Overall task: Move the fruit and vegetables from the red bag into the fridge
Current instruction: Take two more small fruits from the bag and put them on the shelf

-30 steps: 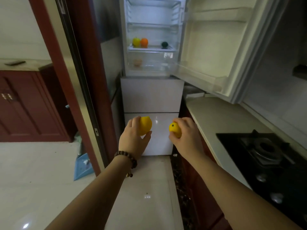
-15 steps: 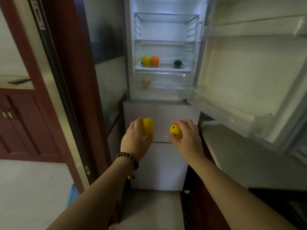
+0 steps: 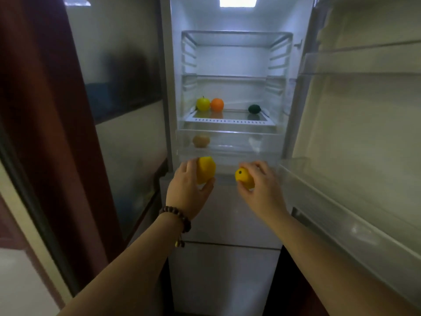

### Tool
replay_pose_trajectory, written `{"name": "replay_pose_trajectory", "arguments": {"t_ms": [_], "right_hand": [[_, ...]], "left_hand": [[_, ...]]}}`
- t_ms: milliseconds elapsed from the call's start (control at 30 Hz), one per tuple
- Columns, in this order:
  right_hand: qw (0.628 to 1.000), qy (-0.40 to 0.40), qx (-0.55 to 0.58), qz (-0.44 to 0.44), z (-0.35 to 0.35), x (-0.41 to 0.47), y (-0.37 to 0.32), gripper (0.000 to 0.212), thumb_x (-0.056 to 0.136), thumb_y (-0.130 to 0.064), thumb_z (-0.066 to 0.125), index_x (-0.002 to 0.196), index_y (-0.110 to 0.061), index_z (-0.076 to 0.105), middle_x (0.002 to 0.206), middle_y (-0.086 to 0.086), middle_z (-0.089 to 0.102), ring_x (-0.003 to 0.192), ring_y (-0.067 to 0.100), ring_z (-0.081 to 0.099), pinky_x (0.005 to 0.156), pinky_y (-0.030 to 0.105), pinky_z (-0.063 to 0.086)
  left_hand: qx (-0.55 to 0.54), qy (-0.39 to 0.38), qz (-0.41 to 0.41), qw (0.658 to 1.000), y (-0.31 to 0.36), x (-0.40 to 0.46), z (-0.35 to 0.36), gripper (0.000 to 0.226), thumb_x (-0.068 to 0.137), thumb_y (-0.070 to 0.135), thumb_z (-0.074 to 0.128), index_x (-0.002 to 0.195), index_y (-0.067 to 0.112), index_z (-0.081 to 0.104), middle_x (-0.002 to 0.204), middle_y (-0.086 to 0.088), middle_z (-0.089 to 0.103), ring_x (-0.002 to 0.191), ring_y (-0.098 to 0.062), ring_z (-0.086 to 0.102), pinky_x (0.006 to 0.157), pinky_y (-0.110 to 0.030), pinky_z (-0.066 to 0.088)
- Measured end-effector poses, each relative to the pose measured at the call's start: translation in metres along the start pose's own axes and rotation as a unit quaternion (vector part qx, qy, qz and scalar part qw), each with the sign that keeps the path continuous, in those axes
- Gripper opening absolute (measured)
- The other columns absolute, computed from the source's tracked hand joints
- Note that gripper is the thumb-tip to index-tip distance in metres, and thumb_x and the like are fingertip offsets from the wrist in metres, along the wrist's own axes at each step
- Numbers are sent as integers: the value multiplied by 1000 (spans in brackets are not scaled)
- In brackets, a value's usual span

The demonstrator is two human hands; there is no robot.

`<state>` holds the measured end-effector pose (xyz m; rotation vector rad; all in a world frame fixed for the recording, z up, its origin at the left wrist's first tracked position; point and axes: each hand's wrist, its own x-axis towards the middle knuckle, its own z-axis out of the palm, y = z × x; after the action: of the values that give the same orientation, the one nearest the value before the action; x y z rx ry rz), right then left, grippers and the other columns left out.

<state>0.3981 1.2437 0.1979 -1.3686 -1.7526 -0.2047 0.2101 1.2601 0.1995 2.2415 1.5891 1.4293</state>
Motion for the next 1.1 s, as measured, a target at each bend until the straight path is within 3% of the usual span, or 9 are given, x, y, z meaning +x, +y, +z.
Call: {"name": "replay_pose_trajectory", "arguments": {"t_ms": [133,300,433,600,733,867,967,1100], "right_hand": [[1000,10,-23,-7,26,54,21,40,79,-19,71,118,-16,60,114,9,53,100,31,49,77,29,37],[999,30,-39,-3,57,138,45,44,81,-23,69,123,-20,57,120,5,50,109,25,44,83,29,38],[999,27,-36,27,77,214,70,44,82,-23,67,124,-20,57,118,3,51,109,24,44,87,30,38],[995,0,-72,62,99,286,110,42,82,-28,65,123,-20,56,116,4,54,104,26,47,88,39,44],[988,-22,-116,96,113,327,147,44,81,-28,65,122,-16,54,115,9,54,105,29,49,85,38,42],[978,-49,-146,139,123,368,185,43,82,-29,66,121,-16,54,120,14,48,108,33,49,89,40,43],[969,-69,-178,154,128,396,219,43,81,-28,67,120,-14,56,119,17,47,104,36,51,87,40,44],[971,-74,-188,130,139,425,266,36,81,-23,65,114,-11,57,113,15,50,105,36,48,85,39,42]], "left_hand": [[-15,9,29,999,-15,63,22,60,83,37,67,133,13,42,127,-7,51,109,-22,52,84,-28,41],[-24,32,69,997,-37,155,55,64,83,39,67,134,11,41,128,-10,50,112,-24,50,93,-36,44],[-14,47,122,991,-57,232,80,63,80,29,71,133,8,43,122,-13,53,108,-28,51,91,-39,46],[4,9,146,989,-73,313,118,61,75,24,71,129,12,45,119,-10,54,102,-30,51,86,-43,46],[-25,-45,119,992,-78,365,155,55,75,22,70,123,16,44,113,-7,55,99,-27,54,84,-45,48],[37,-107,105,988,-85,415,190,58,78,33,71,126,19,44,126,-6,46,113,-26,46,94,-43,43],[88,-105,119,983,-90,448,222,58,78,38,71,127,19,47,124,-6,48,114,-28,45,93,-42,44],[60,-135,131,980,-92,488,264,56,78,32,71,126,17,45,122,-7,52,113,-26,49,95,-39,43]]}}
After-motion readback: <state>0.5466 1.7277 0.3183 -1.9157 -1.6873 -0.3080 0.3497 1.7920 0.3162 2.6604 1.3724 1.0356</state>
